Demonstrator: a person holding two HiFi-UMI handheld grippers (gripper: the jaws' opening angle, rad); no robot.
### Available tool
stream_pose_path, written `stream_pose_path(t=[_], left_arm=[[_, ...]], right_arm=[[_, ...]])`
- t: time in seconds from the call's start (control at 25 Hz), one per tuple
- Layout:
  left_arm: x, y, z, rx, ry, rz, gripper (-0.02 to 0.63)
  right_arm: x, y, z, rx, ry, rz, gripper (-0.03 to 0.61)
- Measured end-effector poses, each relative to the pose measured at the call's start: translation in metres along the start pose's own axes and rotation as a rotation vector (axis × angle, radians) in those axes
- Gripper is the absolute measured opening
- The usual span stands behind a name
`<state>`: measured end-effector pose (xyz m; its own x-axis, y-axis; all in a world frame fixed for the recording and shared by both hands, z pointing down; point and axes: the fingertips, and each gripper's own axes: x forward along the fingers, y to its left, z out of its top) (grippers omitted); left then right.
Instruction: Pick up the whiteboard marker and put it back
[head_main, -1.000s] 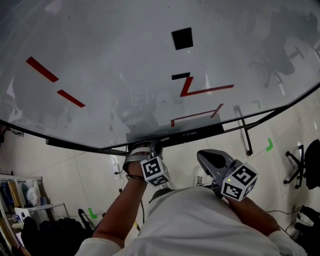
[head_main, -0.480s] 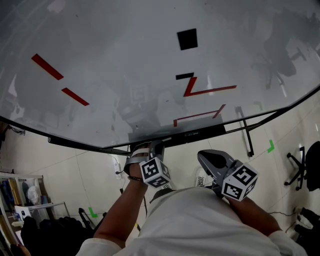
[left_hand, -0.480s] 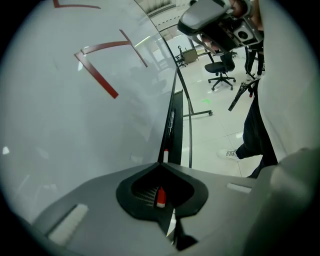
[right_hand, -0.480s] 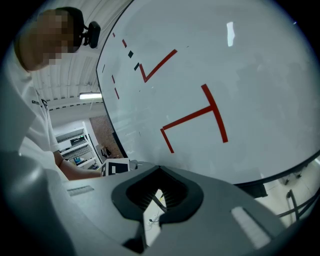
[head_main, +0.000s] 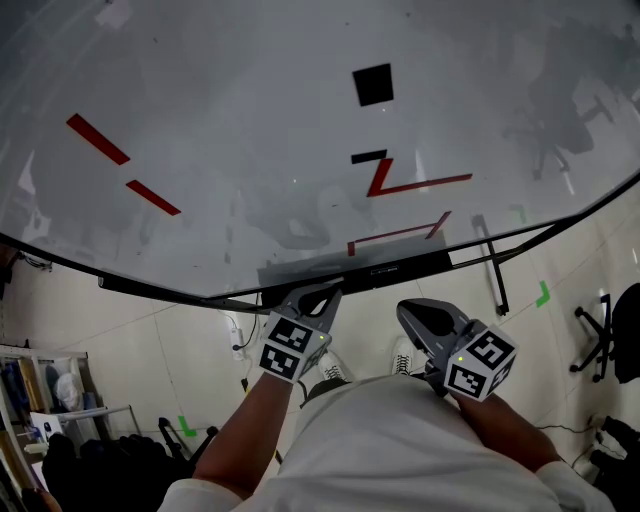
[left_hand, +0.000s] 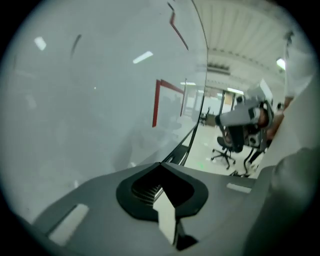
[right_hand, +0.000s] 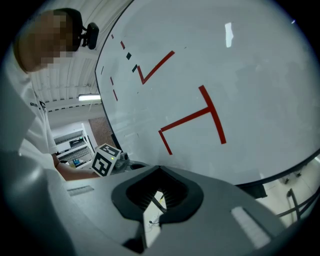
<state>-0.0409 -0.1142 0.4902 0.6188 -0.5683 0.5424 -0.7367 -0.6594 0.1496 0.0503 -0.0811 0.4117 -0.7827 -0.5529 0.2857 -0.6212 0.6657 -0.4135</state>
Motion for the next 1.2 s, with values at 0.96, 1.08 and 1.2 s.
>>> stream_pose_path(t=[0.96, 1.08, 1.2], left_arm=[[-0.069, -0.055, 0.043, -0.374, -0.361, -0.229, 0.017], [-0.071, -0.054, 0.045, -0.355, -0.357, -0.228, 0.017], [-0.07, -0.054, 0.046, -0.344, -0.359, -0.238, 0.017]], right_arm=[[0.011, 0.005, -0.006, 0.012, 0.021, 0.004, 0.002], [0.012, 0.007, -0.007, 0.012, 0.019, 0.004, 0.002], [0.014, 0.011, -0.006, 0.004, 0.021, 0.003, 0.002]])
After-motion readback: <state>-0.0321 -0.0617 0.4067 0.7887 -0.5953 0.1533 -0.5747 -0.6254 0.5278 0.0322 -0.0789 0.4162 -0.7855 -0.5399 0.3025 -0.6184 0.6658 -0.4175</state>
